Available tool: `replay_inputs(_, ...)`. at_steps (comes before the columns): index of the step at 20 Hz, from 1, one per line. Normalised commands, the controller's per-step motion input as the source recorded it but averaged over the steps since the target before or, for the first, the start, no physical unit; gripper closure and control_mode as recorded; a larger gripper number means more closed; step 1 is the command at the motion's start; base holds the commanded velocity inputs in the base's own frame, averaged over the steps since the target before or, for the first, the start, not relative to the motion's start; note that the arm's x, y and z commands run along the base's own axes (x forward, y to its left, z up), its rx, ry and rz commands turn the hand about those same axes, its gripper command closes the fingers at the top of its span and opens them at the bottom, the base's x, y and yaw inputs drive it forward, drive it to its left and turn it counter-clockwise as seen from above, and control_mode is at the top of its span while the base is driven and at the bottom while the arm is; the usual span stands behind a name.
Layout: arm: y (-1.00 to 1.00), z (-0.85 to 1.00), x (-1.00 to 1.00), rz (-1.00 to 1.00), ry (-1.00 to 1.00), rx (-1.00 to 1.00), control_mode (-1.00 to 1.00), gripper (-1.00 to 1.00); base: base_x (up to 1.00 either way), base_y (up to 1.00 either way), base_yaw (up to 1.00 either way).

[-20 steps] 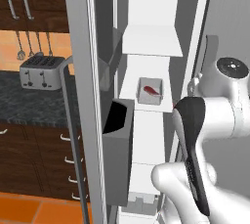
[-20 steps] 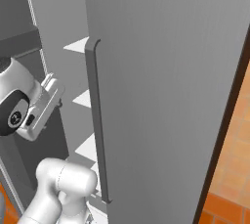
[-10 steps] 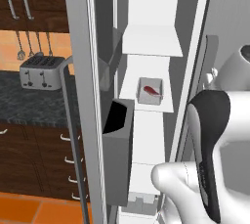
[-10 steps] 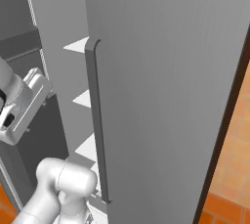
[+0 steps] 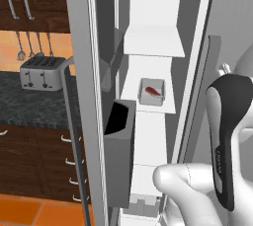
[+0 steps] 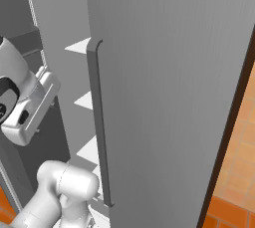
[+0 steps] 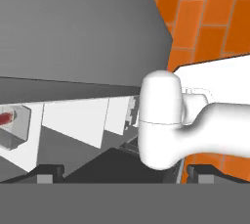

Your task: Take the meat container that has the steak and place it on the second highest rack of the freezer. Then take the vegetable container that has the eggplant and sweet potato and place it on the highest rack of the freezer.

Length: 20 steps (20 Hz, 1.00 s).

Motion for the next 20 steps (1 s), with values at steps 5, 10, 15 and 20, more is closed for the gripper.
replay_inputs(5,0.00,-0.20,0.06,0.05,-0.01,-0.09,-1.00,-1.00,0.00,0.00,0.00)
replay_inputs(10,0.00,-0.03,0.00,0.00,0.00,-0.03,-1.00,-1.00,0.00,0.00,0.00)
replay_inputs(15,0.00,0.00,0.00,0.00,0.00,0.00,1.00,-1.00,-0.55,-0.16,0.06)
replay_inputs(20,0.00,0.00,0.00,0.00,0.00,0.00,1.00,-1.00,-0.78,-0.08,0.62)
